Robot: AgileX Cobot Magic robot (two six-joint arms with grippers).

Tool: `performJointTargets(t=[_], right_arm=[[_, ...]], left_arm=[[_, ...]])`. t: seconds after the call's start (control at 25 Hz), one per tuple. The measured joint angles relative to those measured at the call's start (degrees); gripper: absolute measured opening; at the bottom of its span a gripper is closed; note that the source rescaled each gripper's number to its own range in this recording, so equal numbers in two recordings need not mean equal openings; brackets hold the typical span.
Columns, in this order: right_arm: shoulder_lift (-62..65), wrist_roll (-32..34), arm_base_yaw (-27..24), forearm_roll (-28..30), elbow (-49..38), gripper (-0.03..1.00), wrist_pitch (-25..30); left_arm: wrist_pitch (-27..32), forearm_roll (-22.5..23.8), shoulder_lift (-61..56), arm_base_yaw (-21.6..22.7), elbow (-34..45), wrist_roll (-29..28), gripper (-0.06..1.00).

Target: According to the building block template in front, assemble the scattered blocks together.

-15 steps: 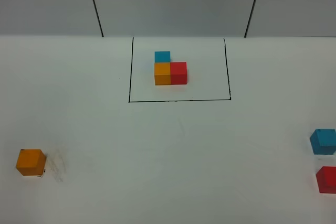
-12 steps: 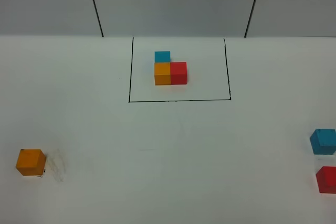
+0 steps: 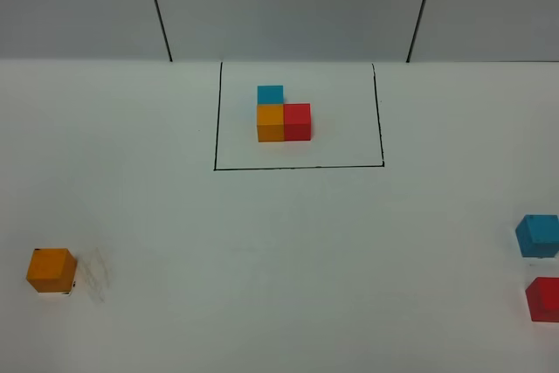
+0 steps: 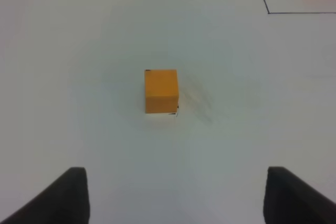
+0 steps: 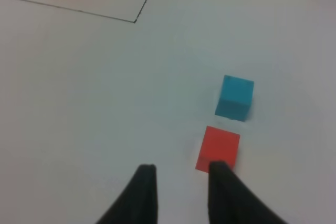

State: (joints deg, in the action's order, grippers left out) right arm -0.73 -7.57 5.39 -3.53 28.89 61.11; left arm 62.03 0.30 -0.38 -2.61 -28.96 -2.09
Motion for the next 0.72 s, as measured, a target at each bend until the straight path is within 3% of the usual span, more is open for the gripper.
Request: performJointTargets(t=[0.4, 0.72], right_arm=[[0.0, 0.0, 0.0, 0.0, 0.0, 0.0, 0.0], [0.0, 0.0, 0.0, 0.0, 0.0, 0.0, 0.0]], left_arm=[[-0.1, -0.3, 1.2, 0.0, -0.2, 0.0, 0.5], [-8.2, 4.1, 24.0, 0.0, -6.6, -5.4, 0.5]])
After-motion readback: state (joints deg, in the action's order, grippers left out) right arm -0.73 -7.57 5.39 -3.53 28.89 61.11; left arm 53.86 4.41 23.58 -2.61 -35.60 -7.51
